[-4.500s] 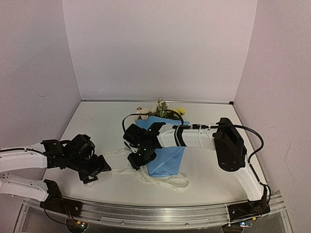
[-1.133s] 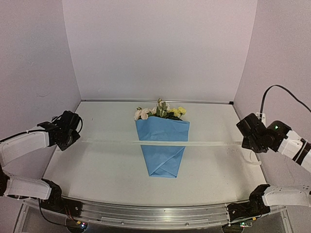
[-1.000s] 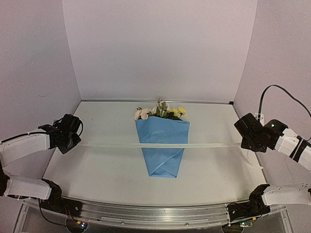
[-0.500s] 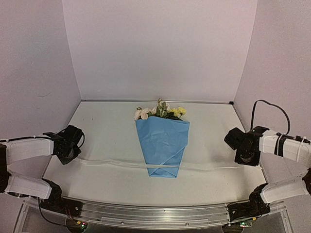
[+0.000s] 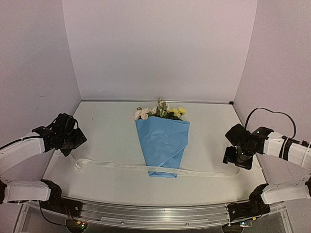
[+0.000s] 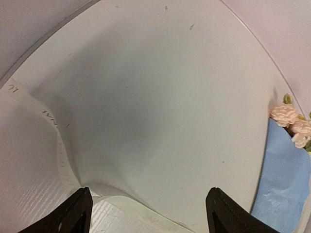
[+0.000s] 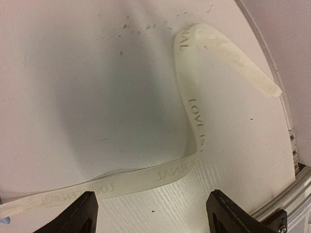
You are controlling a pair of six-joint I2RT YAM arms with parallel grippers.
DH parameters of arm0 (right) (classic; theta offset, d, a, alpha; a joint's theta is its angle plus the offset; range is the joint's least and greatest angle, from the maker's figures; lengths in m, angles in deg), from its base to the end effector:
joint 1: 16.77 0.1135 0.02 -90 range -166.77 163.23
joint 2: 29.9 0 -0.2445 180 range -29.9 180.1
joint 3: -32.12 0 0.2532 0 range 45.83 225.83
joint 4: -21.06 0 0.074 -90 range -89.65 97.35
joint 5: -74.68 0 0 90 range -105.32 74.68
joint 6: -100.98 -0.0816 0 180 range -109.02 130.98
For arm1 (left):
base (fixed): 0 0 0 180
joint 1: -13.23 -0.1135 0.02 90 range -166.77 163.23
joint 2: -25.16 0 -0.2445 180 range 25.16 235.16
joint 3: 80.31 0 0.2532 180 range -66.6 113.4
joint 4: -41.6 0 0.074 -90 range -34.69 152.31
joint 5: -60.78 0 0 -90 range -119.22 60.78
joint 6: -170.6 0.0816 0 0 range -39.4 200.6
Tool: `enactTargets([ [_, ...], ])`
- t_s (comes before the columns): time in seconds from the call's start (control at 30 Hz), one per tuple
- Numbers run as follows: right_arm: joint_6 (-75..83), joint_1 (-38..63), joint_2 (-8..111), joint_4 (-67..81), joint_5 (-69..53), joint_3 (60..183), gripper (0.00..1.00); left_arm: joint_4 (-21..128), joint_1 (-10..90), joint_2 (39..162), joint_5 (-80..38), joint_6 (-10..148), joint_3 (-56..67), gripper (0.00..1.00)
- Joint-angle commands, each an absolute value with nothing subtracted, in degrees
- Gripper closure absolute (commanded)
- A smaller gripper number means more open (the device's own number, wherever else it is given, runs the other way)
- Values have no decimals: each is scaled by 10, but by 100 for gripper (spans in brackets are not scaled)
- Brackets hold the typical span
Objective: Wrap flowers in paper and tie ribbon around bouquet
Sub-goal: Move the folded bouquet to the ribbon.
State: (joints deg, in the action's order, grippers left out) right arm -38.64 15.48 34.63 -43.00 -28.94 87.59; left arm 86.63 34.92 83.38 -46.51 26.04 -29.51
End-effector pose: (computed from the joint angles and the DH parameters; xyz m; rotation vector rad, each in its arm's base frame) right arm 0.1874 0.0955 0.1477 0.4660 2.7259 0.0194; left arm 0.2272 -0.0643 0.1682 -0.8108 2.3032 -0.2201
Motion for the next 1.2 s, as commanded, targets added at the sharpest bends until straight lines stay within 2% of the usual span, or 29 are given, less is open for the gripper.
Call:
enactTargets([
  [0.0,-396,190,378,-362,-235,901,20,826,352,842,-346,290,-263,18],
  [0.1,-376,213,426,-289,-190,921,17,731,389,885,-273,291,-268,18],
  [0.27,-354,237,531,-155,-109,971,7,609,440,1003,-162,312,-243,18],
  [0.33,-346,236,578,-119,-82,999,4,584,442,1048,-109,315,-231,18],
  [0.47,-349,234,654,-82,-49,1048,2,583,443,1094,-80,318,-221,18],
  [0.8,-395,201,752,-23,-1,1070,2,589,441,1159,-61,356,-178,17],
  [0.97,-419,190,777,9,16,1067,3,540,440,1225,-12,358,-148,17],
  [1.17,-448,175,806,54,47,1065,19,471,440,1297,48,329,-127,18],
])
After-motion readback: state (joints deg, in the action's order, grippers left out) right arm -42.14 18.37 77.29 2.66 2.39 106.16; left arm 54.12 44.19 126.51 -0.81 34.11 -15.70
